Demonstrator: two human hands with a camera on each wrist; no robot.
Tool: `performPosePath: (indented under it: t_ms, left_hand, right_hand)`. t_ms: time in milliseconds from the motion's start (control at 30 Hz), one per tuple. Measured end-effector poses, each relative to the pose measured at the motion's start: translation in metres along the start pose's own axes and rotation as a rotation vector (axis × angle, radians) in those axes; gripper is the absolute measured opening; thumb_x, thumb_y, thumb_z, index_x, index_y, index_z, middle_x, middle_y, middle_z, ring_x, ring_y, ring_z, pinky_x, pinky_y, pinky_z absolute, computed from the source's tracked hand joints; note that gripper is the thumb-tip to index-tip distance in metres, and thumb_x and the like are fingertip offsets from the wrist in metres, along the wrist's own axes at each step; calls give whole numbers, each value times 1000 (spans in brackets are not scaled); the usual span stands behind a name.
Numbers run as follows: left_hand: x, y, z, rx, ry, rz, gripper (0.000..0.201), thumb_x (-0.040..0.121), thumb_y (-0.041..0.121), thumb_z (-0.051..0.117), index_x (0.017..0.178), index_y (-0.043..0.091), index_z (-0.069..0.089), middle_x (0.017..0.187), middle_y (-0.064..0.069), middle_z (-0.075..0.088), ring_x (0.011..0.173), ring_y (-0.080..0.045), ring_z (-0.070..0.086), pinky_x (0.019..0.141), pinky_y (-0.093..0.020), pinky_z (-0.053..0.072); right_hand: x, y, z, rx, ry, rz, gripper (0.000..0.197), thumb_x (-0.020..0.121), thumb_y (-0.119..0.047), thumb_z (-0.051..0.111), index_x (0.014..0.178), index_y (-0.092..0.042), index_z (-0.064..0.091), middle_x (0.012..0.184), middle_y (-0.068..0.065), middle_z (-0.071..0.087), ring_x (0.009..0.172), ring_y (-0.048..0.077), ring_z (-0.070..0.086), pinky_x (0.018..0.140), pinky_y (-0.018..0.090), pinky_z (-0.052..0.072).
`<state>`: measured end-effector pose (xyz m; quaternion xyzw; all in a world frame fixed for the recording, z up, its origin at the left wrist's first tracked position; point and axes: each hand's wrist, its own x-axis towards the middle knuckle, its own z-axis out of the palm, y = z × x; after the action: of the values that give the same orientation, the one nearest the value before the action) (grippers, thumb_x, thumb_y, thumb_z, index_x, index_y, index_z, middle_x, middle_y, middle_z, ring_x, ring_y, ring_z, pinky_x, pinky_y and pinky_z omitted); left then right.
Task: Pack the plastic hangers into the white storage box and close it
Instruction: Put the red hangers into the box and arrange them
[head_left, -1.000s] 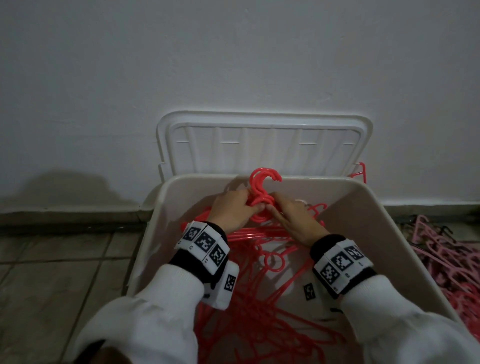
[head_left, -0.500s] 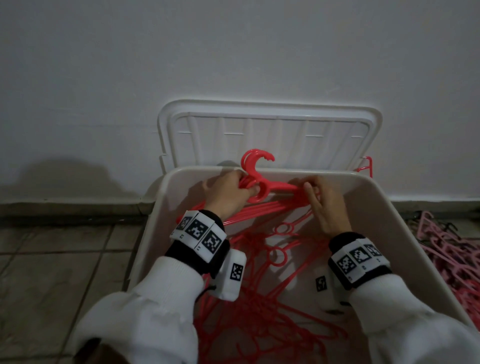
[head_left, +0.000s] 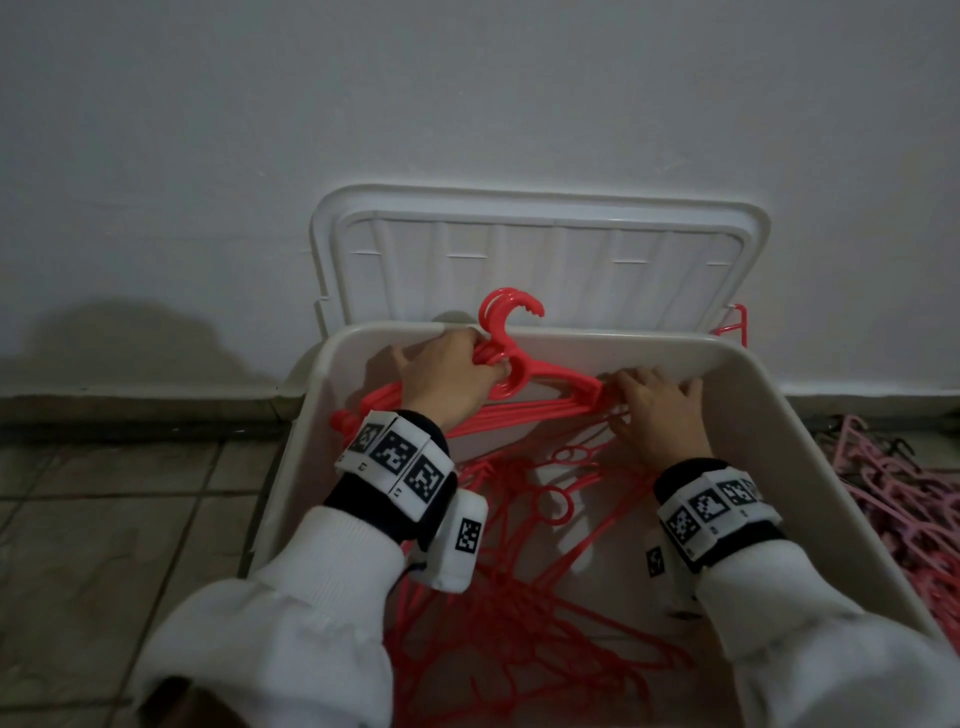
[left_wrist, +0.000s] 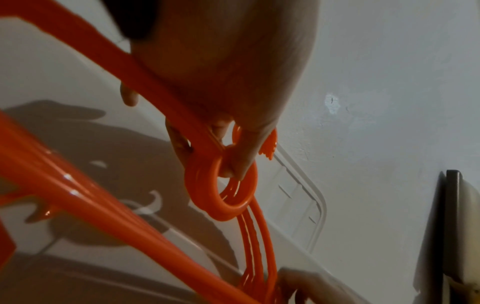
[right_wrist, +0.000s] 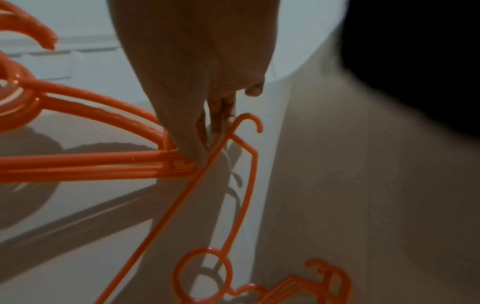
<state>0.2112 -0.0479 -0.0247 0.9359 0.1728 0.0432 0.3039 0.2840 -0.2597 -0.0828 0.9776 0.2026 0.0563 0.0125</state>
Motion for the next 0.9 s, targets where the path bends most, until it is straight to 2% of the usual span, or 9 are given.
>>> performPosePath:
  t_ms: [100, 167, 300, 433, 600, 733, 800, 900]
  left_hand:
    - [-1, 1, 0, 16, -8, -8, 26, 86, 46, 56, 107, 29, 59, 106, 7, 63, 119, -20, 50, 112, -54, 11]
    - [-1, 0, 0, 16, -8, -13, 29, 86, 46, 57, 110, 29, 59, 112, 6, 64, 119, -19, 50, 112, -53, 11]
    - [-1, -1, 1, 3, -1, -20, 28, 86, 46, 56, 109, 29, 59, 111, 8, 64, 119, -19, 50, 112, -53, 11]
    - [-2, -2, 2, 9, -4, -18, 27, 87, 46, 55, 108, 29, 59, 110, 8, 64, 118, -19, 51, 112, -52, 12]
    - [-4, -3, 5, 29, 0, -13, 30, 88, 47, 53, 112, 30, 60, 113, 7, 65, 119, -18, 50, 111, -49, 13]
    - [-7, -5, 8, -19, 22, 15, 31, 89, 45, 54, 118, 36, 57, 109, 10, 66, 118, -17, 51, 110, -46, 14]
    - [-9, -6, 9, -53, 25, 22, 33, 88, 44, 56, 121, 39, 55, 110, 11, 66, 119, -16, 50, 111, -45, 14]
    - [-11, -6, 10, -85, 47, 27, 30, 88, 42, 58, 117, 36, 59, 108, 10, 67, 117, -16, 52, 111, -44, 15]
  right_hand:
    - [-1, 4, 4, -51, -111, 17, 26, 91, -35, 49, 114, -27, 58, 113, -3, 63, 112, 18, 51, 97, 41, 25]
    - [-2, 8, 3, -6, -125, 35, 23, 91, -41, 49, 108, -30, 61, 107, -6, 66, 107, 16, 55, 96, 39, 24]
    - [-6, 12, -10, 66, -133, 12, 21, 89, -43, 53, 105, -36, 63, 109, -9, 66, 108, 15, 55, 94, 37, 23]
    - [-10, 13, -24, 69, -25, 39, 22, 89, -43, 54, 105, -33, 66, 104, -8, 68, 106, 17, 56, 96, 39, 23]
    - [-11, 15, -32, 62, 85, -84, 20, 86, -45, 57, 94, -31, 69, 93, -6, 68, 94, 18, 60, 85, 35, 17]
    - [-18, 15, -34, 96, 52, -164, 19, 85, -43, 60, 89, -27, 70, 83, -4, 69, 86, 21, 62, 83, 35, 18]
    - [-22, 14, -37, 92, 23, -186, 21, 85, -43, 59, 91, -26, 71, 86, -3, 71, 89, 22, 62, 86, 34, 18]
    - [-26, 18, -42, 71, 7, -211, 21, 85, -44, 58, 92, -29, 72, 88, -2, 72, 92, 21, 61, 88, 33, 19]
